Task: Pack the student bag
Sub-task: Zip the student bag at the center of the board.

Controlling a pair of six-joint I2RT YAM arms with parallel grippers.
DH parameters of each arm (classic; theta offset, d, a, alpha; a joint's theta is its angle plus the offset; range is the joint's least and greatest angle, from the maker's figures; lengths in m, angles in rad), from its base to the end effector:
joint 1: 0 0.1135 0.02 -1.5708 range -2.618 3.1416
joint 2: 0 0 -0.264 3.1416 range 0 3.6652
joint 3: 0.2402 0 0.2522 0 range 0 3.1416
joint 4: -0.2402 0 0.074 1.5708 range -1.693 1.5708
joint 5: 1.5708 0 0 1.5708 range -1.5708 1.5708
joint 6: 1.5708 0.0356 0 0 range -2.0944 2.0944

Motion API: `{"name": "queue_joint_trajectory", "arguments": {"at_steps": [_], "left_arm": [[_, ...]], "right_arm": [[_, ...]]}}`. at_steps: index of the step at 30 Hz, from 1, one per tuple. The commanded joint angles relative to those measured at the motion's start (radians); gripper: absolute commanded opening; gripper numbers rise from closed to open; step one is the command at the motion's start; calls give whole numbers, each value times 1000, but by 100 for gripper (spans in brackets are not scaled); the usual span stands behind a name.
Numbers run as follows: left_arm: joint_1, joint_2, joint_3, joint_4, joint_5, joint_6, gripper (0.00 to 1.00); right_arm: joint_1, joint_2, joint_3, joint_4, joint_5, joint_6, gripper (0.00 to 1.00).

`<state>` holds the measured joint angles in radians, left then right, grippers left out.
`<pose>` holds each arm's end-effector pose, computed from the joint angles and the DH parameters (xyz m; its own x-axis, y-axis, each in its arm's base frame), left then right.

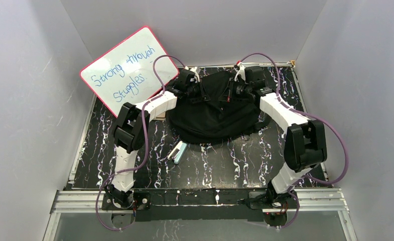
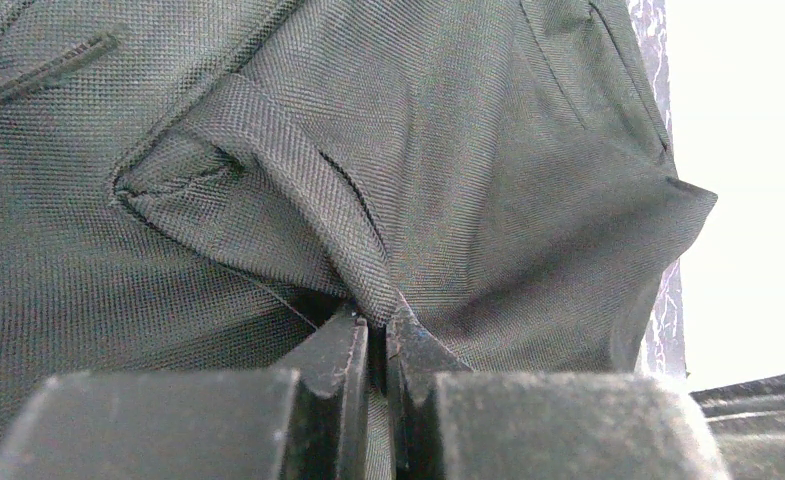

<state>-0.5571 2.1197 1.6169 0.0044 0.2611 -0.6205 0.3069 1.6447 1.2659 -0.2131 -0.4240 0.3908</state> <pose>0.4166 -0.2703 0.2214 -0.7390 -0.2015 -0.6429 0.3363 0.7166 -0.6111 0.3555 0.1280 0.2825 -0.7206 0.1358 -0.6799 -0.3529 0.7722 0.5284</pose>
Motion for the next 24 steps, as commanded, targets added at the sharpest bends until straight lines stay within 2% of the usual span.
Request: {"name": "queue_joint_trajectory", "arguments": {"at_steps": [1, 12, 17, 24], "left_arm": [[-3, -44, 32, -29, 23, 8, 0], [-6, -53, 9, -18, 21, 5, 0], [-4, -41, 23, -17, 5, -3, 0], [10, 21, 146, -97, -23, 15, 0]], "right_arm": [[-5, 42, 86, 134, -43, 46, 0], [-4, 156, 190, 189, -44, 103, 0], [-3, 65, 109, 144, -18, 60, 0], [-4, -69, -35, -11, 9, 0, 0]]}}
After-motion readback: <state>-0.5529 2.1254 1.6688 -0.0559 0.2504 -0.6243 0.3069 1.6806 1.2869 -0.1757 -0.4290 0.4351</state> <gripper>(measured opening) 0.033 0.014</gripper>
